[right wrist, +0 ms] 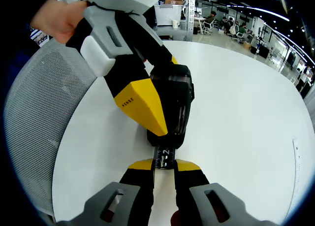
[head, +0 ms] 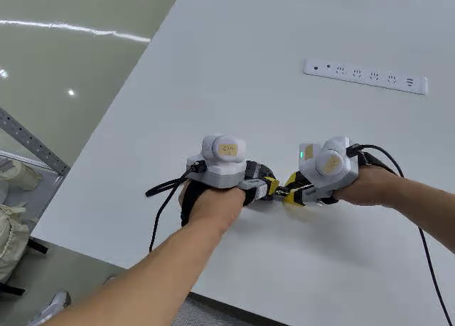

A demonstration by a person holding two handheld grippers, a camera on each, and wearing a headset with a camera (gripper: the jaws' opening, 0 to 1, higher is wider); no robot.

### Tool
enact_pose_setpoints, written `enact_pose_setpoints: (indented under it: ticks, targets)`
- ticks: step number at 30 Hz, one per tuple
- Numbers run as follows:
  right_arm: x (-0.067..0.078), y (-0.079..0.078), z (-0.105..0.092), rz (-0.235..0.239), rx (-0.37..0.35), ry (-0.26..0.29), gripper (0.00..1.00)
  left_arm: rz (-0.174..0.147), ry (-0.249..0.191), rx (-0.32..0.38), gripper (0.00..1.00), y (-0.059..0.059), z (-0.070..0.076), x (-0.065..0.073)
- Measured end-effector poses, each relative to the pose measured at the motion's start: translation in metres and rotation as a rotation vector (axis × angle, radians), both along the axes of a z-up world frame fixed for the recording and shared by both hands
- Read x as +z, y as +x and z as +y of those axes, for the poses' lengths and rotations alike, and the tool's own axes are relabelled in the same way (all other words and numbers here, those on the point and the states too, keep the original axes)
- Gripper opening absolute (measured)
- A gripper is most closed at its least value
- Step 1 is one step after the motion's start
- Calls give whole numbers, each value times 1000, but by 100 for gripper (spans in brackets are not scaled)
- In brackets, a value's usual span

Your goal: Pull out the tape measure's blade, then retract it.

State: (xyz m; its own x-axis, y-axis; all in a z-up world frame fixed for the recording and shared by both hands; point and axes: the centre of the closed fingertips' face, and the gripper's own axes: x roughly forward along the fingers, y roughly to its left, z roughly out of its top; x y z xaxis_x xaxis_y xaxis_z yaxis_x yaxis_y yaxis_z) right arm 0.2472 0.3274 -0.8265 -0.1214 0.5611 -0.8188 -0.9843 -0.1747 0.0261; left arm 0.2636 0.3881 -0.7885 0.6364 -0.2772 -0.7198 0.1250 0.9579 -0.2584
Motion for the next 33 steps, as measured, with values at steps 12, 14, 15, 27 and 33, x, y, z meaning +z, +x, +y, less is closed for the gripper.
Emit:
enact_pose_setpoints:
  ticks: [12,14,15,27,33]
  targets:
    - [-1,0,7,-2,-11,-6,11,2,-3,2,53,0,0,0]
    - [-1,0,8,-4,-17,-10,11,3,-3,1,53,0,0,0]
    - [-1,0,9,-5,-18,-9,11,2,-2,1,53,1,0,0]
    - [-1,1,13,6,-43,-21,12,3,-3,2,53,1,0,0]
    - [-1,1,14,4,-56,-36,12,4,-3,3,53,1,0,0]
